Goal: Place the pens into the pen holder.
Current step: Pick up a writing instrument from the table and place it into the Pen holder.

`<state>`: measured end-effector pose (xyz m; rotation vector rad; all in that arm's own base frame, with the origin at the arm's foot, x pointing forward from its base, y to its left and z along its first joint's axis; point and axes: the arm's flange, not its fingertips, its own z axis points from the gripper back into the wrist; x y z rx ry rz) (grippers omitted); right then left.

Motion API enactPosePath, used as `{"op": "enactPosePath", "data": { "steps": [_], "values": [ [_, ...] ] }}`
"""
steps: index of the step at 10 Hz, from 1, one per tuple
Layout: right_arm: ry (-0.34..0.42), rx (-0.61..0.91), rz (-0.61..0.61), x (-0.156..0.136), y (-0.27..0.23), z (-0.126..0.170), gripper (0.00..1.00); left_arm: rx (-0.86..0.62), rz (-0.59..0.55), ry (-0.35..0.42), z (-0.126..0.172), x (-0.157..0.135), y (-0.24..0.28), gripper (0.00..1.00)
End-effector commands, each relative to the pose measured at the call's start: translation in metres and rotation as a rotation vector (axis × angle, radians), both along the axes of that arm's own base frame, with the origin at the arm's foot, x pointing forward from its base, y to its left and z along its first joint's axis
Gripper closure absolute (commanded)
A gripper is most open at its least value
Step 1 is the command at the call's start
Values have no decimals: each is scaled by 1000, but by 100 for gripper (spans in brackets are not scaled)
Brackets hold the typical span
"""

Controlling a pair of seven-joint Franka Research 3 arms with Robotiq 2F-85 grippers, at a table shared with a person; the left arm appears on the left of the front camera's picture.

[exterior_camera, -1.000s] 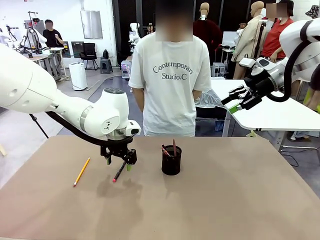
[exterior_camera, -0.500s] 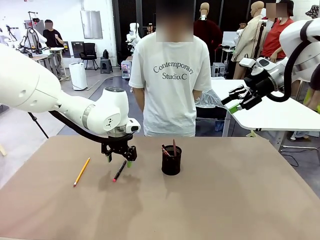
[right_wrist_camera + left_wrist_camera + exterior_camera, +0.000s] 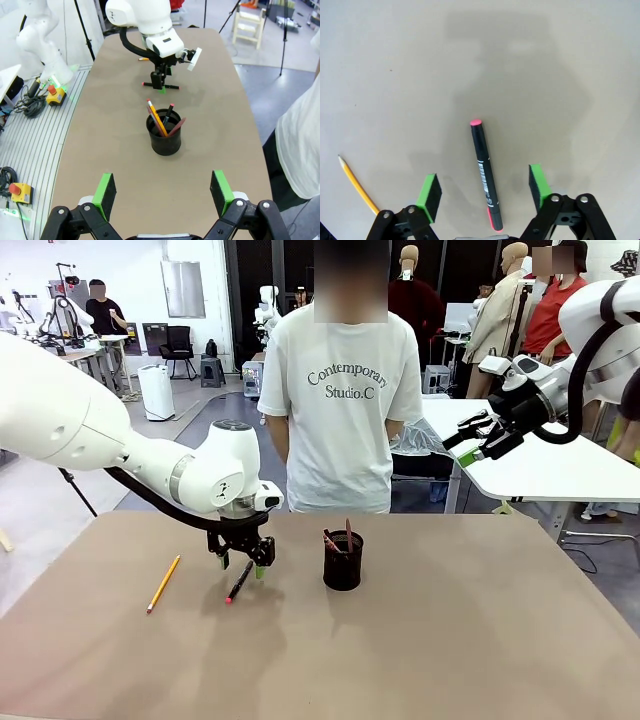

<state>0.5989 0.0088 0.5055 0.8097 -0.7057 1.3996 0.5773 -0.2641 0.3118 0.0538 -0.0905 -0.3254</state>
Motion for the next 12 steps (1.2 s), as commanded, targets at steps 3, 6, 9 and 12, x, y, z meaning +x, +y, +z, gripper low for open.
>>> {"op": "enactPosePath", "data": {
  "steps": [3,6,9,12],
  "values": [
    [-5,-5,0,3,1,3,0,7,-9,3,-1,5,-2,99],
    [-5,-5,0,3,1,3,0,0,-5,15,-2,5,-3,100],
    [-5,-5,0,3,1,3,0,-12,6,36,-2,3,-4,100],
    [-5,-5,0,3,1,3,0,-221,-31,38,19,-9,0,100]
  ]
}}
